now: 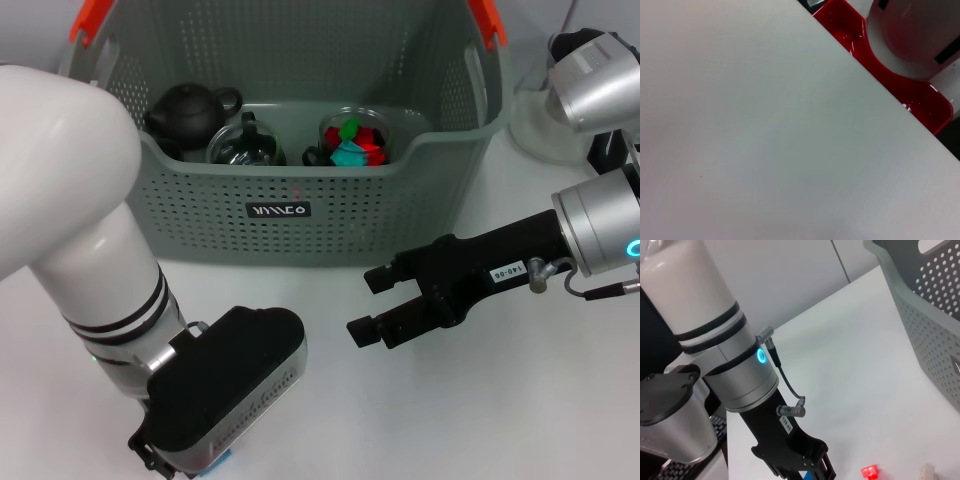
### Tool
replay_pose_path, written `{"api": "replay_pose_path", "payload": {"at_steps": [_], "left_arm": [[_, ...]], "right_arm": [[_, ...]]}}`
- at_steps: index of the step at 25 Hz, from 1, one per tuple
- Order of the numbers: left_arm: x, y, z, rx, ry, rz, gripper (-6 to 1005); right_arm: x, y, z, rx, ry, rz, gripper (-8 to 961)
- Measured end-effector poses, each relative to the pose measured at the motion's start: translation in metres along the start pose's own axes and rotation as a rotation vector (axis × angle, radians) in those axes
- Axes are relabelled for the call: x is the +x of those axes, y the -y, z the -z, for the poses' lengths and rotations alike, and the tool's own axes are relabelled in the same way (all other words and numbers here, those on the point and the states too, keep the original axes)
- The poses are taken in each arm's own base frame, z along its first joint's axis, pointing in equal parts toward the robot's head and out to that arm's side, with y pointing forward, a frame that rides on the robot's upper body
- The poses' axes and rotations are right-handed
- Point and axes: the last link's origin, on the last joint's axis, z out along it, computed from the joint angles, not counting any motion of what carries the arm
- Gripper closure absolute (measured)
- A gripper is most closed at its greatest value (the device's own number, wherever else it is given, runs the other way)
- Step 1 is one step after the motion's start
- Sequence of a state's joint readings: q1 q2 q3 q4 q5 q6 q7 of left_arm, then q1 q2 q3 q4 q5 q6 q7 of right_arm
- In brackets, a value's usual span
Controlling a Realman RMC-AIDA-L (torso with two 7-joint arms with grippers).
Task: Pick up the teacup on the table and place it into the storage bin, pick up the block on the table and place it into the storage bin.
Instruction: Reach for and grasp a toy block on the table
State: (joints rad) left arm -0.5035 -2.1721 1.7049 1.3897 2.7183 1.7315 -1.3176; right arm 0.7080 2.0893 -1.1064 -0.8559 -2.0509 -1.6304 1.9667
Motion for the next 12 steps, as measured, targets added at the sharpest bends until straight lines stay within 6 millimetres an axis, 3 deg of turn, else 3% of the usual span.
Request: {"api": "replay_pose_path", "payload": {"at_steps": [12], "left_arm": [[-0.0006, 0.0008, -0.0035, -0.004, 0.003, 0.006, 497]], "right_arm": [[-0.0009, -0.0002, 0.0000, -0.001, 0.000, 0.002, 6]]}}
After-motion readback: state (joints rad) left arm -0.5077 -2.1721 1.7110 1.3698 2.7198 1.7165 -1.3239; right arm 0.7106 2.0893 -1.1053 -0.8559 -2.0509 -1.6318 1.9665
